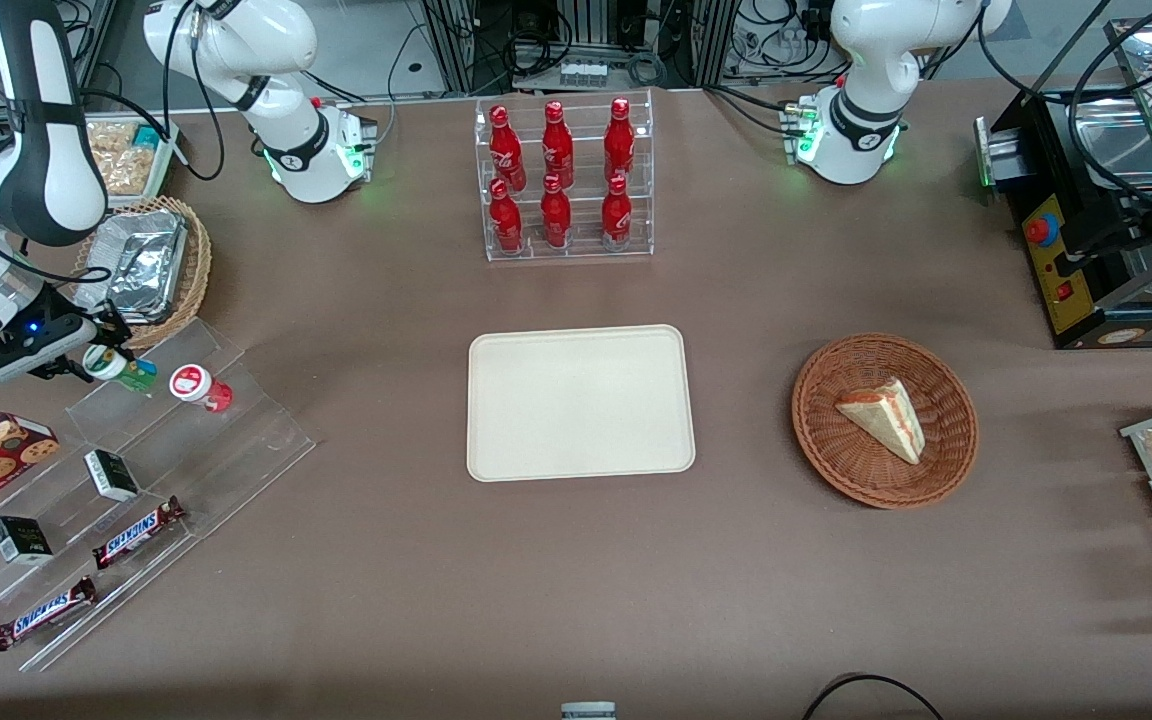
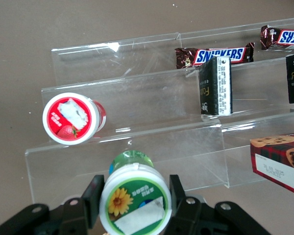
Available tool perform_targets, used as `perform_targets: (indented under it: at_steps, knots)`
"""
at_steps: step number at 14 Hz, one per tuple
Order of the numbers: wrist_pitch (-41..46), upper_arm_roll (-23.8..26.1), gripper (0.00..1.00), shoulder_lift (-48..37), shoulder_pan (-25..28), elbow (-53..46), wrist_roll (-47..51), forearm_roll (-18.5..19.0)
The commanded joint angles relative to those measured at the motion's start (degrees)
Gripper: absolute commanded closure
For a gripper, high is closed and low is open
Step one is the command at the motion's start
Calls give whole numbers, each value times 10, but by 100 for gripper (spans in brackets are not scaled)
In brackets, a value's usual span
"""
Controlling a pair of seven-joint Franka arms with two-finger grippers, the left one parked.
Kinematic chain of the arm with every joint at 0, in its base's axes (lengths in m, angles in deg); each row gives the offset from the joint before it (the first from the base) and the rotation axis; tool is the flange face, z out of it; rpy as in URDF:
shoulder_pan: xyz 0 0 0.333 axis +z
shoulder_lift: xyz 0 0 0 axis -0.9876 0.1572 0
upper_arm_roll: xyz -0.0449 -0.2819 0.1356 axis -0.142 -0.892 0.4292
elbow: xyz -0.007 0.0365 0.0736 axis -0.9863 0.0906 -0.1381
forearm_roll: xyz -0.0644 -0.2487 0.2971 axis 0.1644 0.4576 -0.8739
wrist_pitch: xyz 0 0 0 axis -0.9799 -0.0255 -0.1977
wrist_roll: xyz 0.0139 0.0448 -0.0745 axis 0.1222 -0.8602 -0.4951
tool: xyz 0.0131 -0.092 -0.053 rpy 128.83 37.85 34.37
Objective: Place green gum on tray
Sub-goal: 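Lower the right gripper around the green gum bottle and close it, then lift the gum bottle and carry it over the cream tray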
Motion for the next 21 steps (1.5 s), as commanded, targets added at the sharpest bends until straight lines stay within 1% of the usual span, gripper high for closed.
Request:
perform_targets:
  at_steps: [1,3,5,6,9,11,13,15,17,21]
  knots:
    - [2,-3,100,2,4,-4,-2,-3]
    - [39,-1,100,-4,6,-30,0,-3]
    - [134,6,100,-4,13,-94,14,-4]
    - [180,9,100,-4,27,-128,33,-4]
    - [287,23,100,5,74,-217,124,2]
    - [321,45,100,12,94,-251,192,4]
    - [354,80,100,23,111,-281,275,4]
    - [374,132,100,38,112,-304,373,4]
    - [374,183,100,54,112,-316,470,4]
    - [367,277,100,125,114,-358,651,5]
